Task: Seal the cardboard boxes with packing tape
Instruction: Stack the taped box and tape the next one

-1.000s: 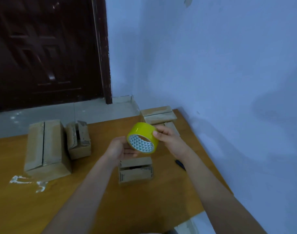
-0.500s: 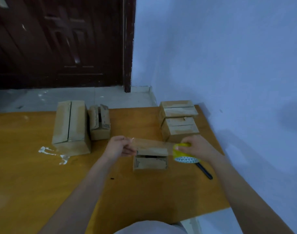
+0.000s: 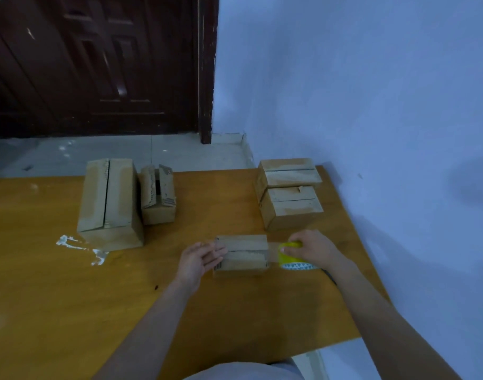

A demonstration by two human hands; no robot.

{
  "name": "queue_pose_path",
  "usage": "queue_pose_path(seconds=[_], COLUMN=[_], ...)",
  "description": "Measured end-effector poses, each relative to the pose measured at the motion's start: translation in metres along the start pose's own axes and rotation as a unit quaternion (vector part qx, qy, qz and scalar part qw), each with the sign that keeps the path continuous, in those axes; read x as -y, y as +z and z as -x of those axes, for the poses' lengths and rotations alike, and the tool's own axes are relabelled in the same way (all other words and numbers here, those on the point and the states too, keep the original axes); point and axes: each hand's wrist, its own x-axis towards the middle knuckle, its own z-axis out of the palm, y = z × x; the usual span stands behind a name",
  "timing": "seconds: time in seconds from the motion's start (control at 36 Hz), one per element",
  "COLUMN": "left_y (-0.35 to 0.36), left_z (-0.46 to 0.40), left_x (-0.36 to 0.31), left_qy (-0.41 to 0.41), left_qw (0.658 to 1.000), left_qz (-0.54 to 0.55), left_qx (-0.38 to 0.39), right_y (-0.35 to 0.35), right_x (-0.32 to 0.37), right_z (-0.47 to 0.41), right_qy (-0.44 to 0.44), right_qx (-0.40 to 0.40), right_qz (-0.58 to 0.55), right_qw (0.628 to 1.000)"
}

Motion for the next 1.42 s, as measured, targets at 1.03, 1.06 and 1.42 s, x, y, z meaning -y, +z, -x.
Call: queue_pose_path(seconds=[1.03,1.06,1.42], left_y=[0.0,0.0,-0.008], left_z=[0.0,0.001,-0.012], left_x=[0.004,0.004,0.005], left_qy=[0.044,0.047,-0.01], left_qw=[0.995,0.993,0.983], left_qz=[-0.037,-0.057,-0.141], left_qx=[-0.078,-0.093,-0.116], right_y=[0.02,0.02,0.02], right_x=[0.005,0.005,0.005], right_z=[-0.047,-0.047,-0.049], right_qy=[0.022,0.023,0.028], right_qx=[0.065,0.065,0.083], right_qz=[0.103,0.1,0.085], right_qw=[0.992,0.993,0.992])
